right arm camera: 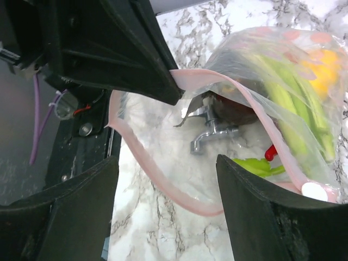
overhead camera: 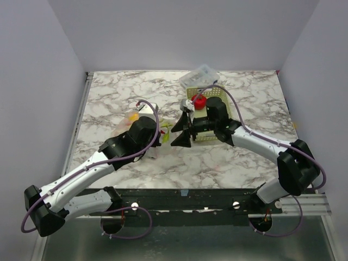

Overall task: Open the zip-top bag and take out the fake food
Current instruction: Pick up the fake fish from the zipper food storage bag.

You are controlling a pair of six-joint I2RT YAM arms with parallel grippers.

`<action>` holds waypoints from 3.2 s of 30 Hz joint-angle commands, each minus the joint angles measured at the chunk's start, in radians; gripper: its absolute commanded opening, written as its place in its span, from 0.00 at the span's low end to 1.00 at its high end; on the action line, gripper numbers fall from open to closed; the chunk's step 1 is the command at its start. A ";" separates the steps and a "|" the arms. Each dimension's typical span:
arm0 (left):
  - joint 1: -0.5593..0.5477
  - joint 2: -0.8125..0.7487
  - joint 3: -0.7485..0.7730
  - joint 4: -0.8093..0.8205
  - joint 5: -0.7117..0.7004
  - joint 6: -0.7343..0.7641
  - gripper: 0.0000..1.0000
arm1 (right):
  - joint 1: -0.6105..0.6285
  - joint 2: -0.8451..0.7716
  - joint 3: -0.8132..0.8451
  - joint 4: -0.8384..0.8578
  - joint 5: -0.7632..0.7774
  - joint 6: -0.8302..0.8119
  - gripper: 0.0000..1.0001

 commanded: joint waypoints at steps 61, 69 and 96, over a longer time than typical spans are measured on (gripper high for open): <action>0.115 -0.121 -0.104 0.374 0.209 -0.215 0.00 | 0.134 0.208 0.094 0.119 0.453 0.276 0.70; 0.115 -0.129 -0.131 0.405 0.173 -0.231 0.00 | 0.177 0.267 0.110 0.130 0.574 0.359 0.71; 0.208 -0.366 -0.280 0.388 0.318 -0.071 0.58 | 0.193 0.418 0.221 0.110 0.538 0.472 0.77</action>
